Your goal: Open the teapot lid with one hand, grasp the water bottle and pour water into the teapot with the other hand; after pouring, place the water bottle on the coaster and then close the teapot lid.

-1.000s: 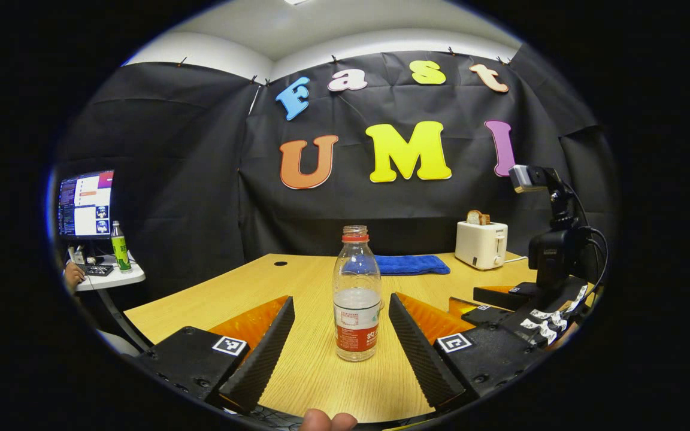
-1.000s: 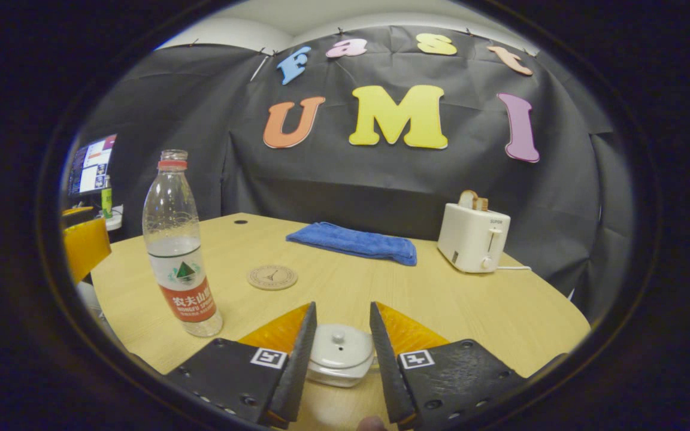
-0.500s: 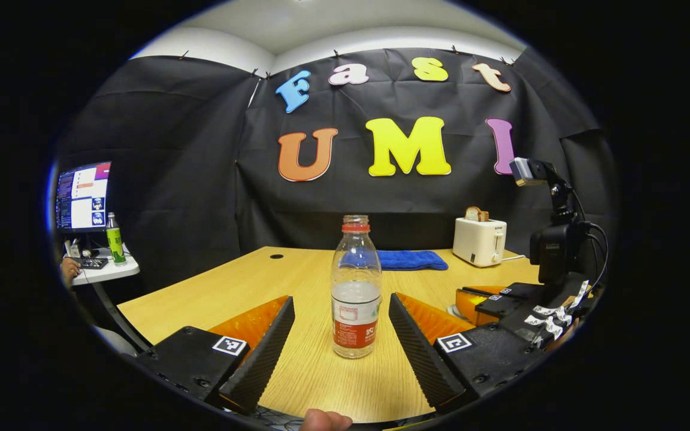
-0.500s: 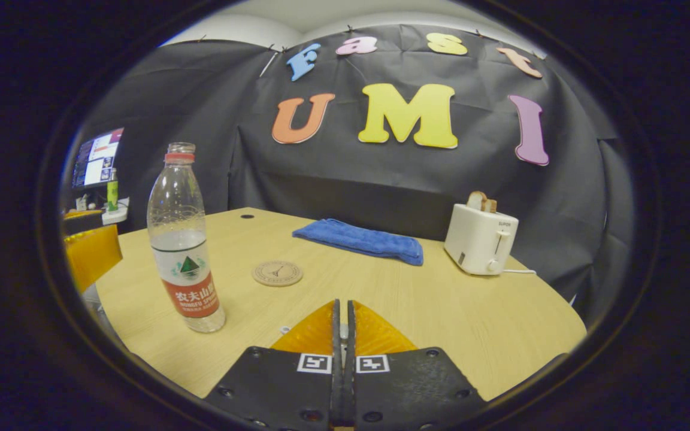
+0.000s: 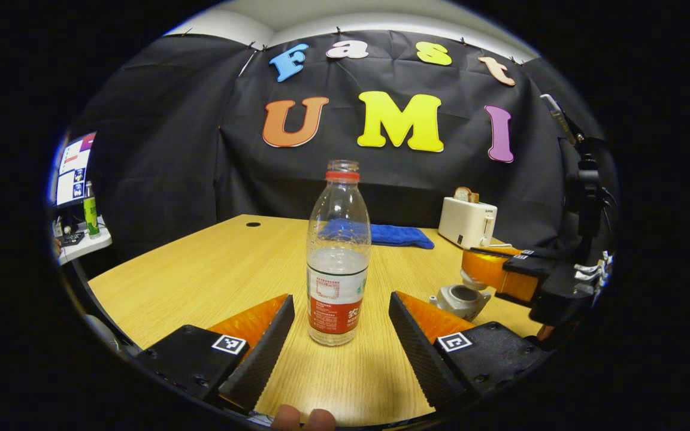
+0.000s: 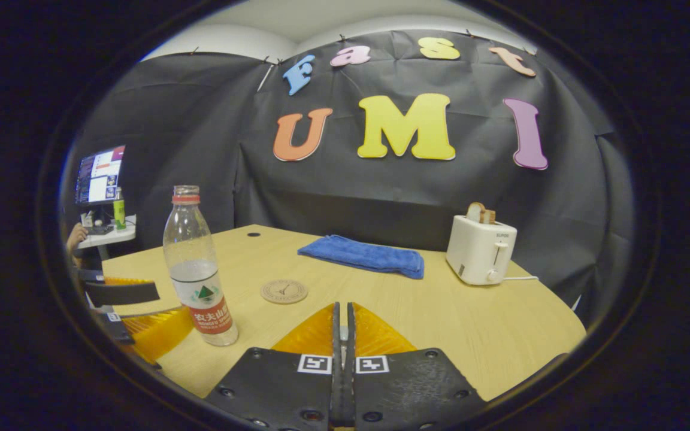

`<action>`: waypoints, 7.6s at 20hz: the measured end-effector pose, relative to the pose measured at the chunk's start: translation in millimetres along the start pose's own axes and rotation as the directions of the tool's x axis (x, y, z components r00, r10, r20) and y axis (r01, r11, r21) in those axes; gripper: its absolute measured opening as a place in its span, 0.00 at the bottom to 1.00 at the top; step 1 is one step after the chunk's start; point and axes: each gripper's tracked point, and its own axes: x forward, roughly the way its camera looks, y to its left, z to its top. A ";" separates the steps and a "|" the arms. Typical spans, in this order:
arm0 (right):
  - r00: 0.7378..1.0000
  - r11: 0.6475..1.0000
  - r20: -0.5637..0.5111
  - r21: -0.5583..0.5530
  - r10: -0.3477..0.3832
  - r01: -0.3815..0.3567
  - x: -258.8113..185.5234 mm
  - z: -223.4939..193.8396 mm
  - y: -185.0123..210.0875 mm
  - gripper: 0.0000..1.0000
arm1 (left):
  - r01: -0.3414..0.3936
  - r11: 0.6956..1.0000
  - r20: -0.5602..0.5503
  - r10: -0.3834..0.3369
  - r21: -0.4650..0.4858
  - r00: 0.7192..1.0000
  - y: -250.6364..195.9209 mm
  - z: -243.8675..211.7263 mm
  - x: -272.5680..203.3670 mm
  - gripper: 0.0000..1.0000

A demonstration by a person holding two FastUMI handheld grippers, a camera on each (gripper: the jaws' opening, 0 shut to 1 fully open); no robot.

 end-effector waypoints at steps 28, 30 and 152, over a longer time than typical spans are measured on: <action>0.998 0.998 0.028 0.042 -0.050 0.049 -48.3 5.4 -93.1 0.00 | -0.145 0.665 0.063 0.145 0.732 0.987 45.1 57.0 29.9 0.73; 0.998 0.997 0.030 0.056 -0.057 0.055 -51.3 5.8 -101.6 0.00 | -0.157 0.570 0.075 0.164 0.806 0.984 51.9 65.1 30.6 0.73; 0.996 0.991 -0.038 0.108 -0.077 0.081 -73.2 -29.7 -116.8 0.00 | 0.041 0.995 0.124 -0.052 0.087 0.991 17.2 111.2 143.7 0.74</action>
